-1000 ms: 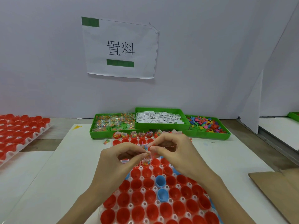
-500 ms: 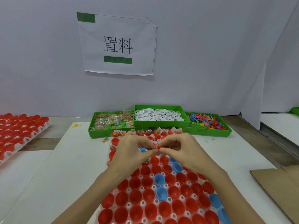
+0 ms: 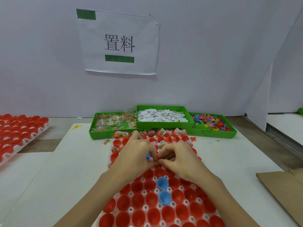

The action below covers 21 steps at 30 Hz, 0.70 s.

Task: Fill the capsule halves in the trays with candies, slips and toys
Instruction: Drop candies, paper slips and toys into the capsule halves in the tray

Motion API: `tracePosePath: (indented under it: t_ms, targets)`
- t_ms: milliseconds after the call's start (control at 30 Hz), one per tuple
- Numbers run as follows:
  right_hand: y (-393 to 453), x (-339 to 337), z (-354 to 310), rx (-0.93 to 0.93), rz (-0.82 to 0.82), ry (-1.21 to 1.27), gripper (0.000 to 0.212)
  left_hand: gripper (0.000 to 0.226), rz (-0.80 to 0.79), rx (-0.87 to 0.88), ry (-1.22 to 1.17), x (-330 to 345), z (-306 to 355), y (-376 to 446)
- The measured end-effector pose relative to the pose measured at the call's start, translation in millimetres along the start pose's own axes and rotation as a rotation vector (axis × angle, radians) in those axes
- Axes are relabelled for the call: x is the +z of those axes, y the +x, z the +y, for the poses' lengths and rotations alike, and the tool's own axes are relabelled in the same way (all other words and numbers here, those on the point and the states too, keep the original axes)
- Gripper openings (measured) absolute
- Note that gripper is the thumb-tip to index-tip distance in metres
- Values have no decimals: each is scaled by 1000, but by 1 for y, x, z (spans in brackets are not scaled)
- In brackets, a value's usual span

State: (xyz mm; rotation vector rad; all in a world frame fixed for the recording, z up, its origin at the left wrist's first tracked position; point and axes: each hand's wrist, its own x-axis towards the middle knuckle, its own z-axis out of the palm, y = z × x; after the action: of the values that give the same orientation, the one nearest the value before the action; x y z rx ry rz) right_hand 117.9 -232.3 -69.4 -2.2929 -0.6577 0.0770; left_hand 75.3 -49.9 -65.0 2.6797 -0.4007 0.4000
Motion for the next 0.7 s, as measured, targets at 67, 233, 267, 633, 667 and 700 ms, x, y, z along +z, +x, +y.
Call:
tracePosePath:
  t_ms: [67, 233, 267, 633, 667, 700]
  targets:
    - [0, 1, -2, 6, -7, -34, 12, 19, -23, 25, 17, -2, -2, 0]
    - [1, 2, -3, 44, -4, -87, 10, 12, -37, 35, -19, 0, -3, 1]
    - [1, 2, -4, 38, -8, -100, 11, 13, -31, 34, -15, 1, -2, 1]
    - [-1, -5, -7, -5, 31, -133, 9, 13, 23, 14, 31, 4, -2, 1]
    - [-2, -8, -6, 3, 41, -95, 8, 12, 24, 17, 39, 5, -2, 1]
    - [-2, -11, -5, 9, 53, -67, 8, 10, 27, 21, 44, 5, -2, 1]
